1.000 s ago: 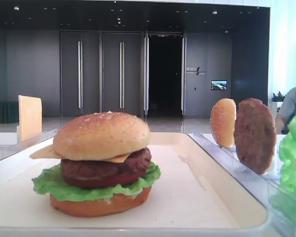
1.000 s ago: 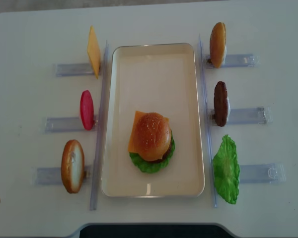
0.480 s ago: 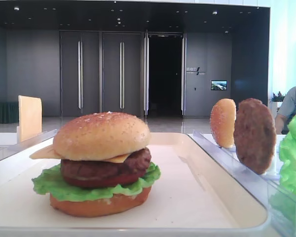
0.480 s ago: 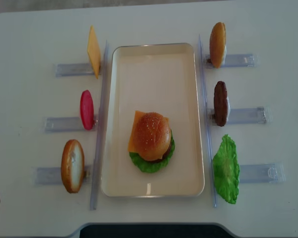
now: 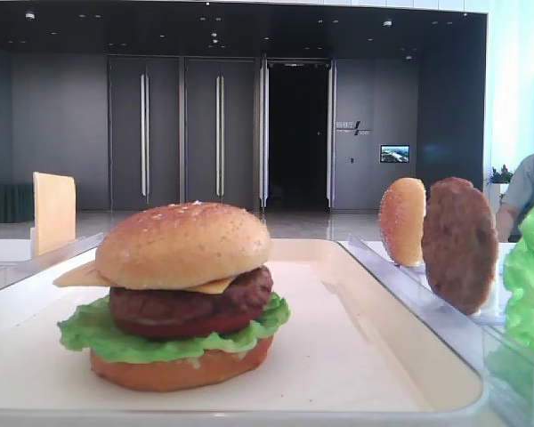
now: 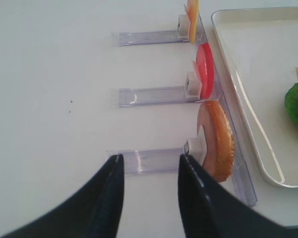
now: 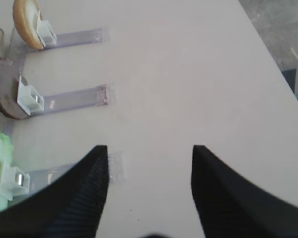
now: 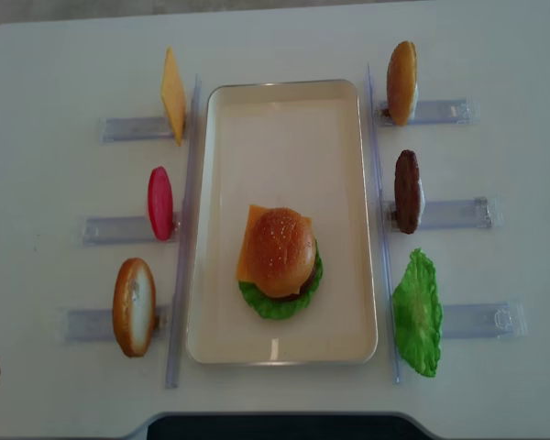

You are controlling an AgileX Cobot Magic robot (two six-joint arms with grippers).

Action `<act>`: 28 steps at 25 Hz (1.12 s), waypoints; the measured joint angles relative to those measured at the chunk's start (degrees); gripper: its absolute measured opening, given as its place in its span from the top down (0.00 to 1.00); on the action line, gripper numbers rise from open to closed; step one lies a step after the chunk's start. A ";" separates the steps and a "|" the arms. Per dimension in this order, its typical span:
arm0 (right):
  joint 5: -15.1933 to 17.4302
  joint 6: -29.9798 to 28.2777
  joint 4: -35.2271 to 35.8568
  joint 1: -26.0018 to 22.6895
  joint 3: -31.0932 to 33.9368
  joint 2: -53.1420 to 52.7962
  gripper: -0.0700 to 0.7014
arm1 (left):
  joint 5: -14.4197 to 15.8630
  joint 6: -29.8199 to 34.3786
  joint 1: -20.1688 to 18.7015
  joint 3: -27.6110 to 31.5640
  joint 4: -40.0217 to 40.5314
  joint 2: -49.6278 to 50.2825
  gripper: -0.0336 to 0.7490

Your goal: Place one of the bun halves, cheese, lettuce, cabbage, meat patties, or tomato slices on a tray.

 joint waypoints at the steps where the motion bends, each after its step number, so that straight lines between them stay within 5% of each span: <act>1: 0.00 0.00 0.00 0.00 0.00 -1.58 0.40 | 0.00 0.00 0.00 0.00 0.00 0.00 0.60; 28: 0.10 0.00 0.00 0.00 0.27 -3.27 0.46 | 0.00 0.00 0.00 0.00 0.00 0.00 0.60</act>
